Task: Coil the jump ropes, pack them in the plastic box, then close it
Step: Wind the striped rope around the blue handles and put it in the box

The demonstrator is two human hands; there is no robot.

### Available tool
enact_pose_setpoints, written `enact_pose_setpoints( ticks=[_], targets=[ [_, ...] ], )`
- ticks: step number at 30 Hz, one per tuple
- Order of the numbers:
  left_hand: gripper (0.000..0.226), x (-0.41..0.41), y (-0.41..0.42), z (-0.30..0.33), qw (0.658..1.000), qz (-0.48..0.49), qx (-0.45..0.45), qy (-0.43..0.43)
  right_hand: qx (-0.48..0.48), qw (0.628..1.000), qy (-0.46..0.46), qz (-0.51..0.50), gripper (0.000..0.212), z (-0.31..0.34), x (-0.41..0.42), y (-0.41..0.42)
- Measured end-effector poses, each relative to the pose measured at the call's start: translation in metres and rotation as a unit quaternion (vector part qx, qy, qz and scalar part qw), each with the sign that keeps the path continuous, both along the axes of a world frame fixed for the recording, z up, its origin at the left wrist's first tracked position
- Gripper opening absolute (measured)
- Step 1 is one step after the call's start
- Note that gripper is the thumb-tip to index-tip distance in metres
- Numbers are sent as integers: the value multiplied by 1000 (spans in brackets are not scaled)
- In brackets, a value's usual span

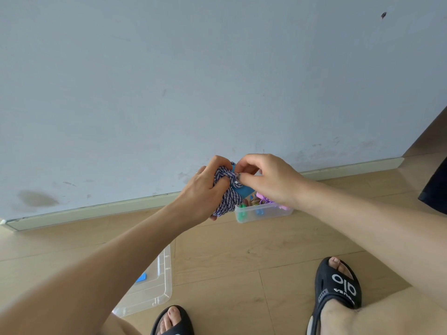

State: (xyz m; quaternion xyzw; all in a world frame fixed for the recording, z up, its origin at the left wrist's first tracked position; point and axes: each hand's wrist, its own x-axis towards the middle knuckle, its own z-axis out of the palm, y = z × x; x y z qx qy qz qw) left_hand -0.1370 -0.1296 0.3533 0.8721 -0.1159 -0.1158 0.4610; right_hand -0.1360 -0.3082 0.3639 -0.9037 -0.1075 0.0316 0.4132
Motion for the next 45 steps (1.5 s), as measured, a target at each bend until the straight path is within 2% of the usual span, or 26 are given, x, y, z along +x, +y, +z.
enact_pose_setpoints(
  ticks=[2, 5, 7, 9, 10, 13, 16, 19, 25, 27, 29, 31, 33, 36, 39, 45],
  targets=[
    [16, 0, -1, 2, 1000, 10, -8, 11, -62, 998, -23, 13, 19, -2, -2, -2],
    [16, 1, -1, 6, 998, 42, -24, 29, -166, 977, -133, 11, 33, -6, -8, 3],
    [16, 2, -2, 9, 997, 62, -41, 37, -183, 961, -205, -12, 37, -8, -11, 10],
    [17, 3, -1, 10, 996, 73, -42, 31, -152, 959, -234, -53, 36, -5, -13, 17],
    [16, 3, 0, 10, 996, 75, -37, 25, -117, 967, -214, -76, 34, -3, -15, 20],
    [16, 4, 1, 8, 998, 67, -13, 4, 4, 988, -79, -135, 31, -1, -16, 30],
    [14, 2, -1, 7, 998, 61, -4, 6, 113, 975, -22, -190, 31, -2, -12, 38],
    [18, 0, 1, 9, 998, 62, -3, 12, 124, 970, 17, -209, 25, -2, -7, 40],
    [24, 5, 10, 3, 989, 102, -47, 94, 106, 977, 116, -144, 10, -3, -1, 48],
    [21, 7, 9, -1, 983, 119, -66, 124, 124, 973, 129, -144, 20, -3, -2, 50],
    [24, 7, 9, 0, 965, 124, -116, 199, 134, 969, 146, -148, 28, -4, -4, 50],
    [32, 7, 11, 6, 931, 100, -177, 302, 141, 967, 156, -147, 27, -6, -5, 45],
    [40, 6, 11, 11, 905, 85, -213, 358, 158, 963, 154, -157, 21, -5, -5, 39],
    [51, 6, 5, 10, 902, 113, -231, 346, 196, 955, 154, -162, 21, -1, -4, 33],
    [50, 8, -2, 7, 907, 166, -228, 314, 203, 954, 145, -167, 21, 1, -7, 36],
    [51, 11, -21, 24, 887, 185, -259, 334, 200, 960, 96, -173, 22, 13, -9, 25]
  ],
)
